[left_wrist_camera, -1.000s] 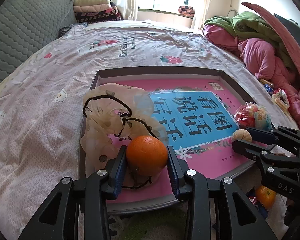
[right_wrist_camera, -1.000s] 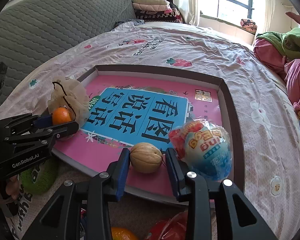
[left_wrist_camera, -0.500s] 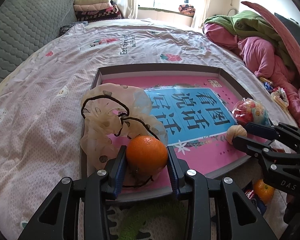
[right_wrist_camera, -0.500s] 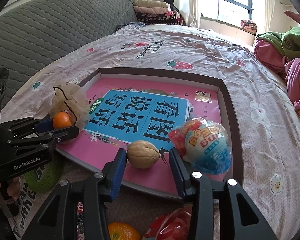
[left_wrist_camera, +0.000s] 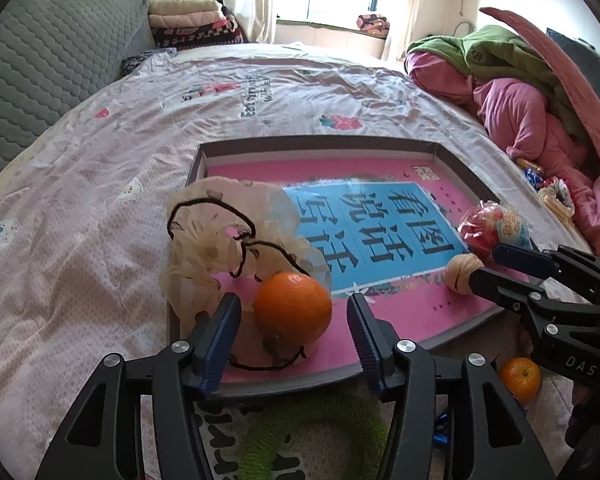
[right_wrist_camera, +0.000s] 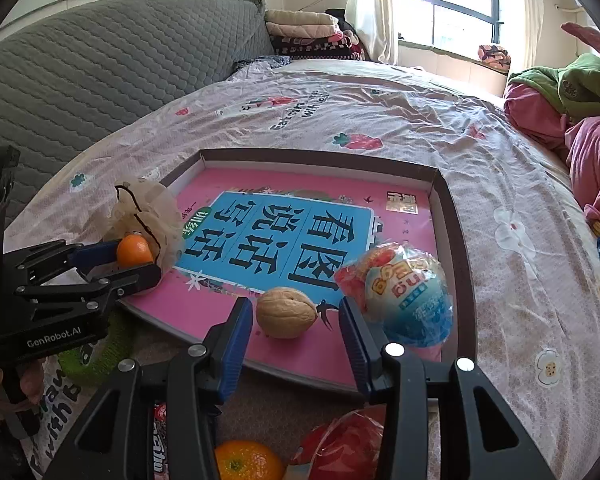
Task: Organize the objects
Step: 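Open the right gripper to release the walnut while the left gripper releases the orange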
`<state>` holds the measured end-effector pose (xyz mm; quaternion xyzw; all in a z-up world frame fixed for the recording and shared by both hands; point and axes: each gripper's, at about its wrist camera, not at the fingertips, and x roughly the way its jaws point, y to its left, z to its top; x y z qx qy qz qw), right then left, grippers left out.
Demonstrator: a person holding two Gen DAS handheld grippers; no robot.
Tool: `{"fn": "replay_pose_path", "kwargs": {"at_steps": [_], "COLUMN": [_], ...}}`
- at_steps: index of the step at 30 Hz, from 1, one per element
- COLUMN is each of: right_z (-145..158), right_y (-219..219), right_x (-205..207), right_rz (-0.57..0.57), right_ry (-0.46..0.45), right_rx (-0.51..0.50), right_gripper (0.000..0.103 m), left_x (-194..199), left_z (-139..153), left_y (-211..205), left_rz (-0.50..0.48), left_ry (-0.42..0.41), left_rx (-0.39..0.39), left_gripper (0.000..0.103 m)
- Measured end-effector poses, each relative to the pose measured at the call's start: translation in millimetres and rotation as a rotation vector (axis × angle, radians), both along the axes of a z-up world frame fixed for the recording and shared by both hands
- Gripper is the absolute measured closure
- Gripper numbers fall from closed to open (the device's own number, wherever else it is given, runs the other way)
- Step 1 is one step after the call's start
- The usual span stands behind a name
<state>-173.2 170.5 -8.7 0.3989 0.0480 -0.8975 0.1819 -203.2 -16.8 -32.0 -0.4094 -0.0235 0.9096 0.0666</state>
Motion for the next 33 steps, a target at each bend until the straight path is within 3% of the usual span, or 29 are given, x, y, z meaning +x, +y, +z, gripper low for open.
{"fn": "replay_pose_path", "kwargs": {"at_steps": [11,14,33], "right_z": [2,3,8], "right_y": [3,3,8], "right_x": [3,4,6], "right_rz": [-0.005,-0.004,-0.014], "right_ry": [0.011,0.015,0.033], "right_rx": [-0.011,-0.012,-0.02], "right_gripper": [0.058,0.058,0.058], "left_x": [-1,-1,4], "left_z": [8,11,30], "left_y": [-11,-13,-19], "left_rz": [0.028,0.035,0.046], "left_ry": [0.031,0.042,0.083], "left_rx": [0.014,0.012,0.024], "left_gripper": [0.045,0.036,0.036]}}
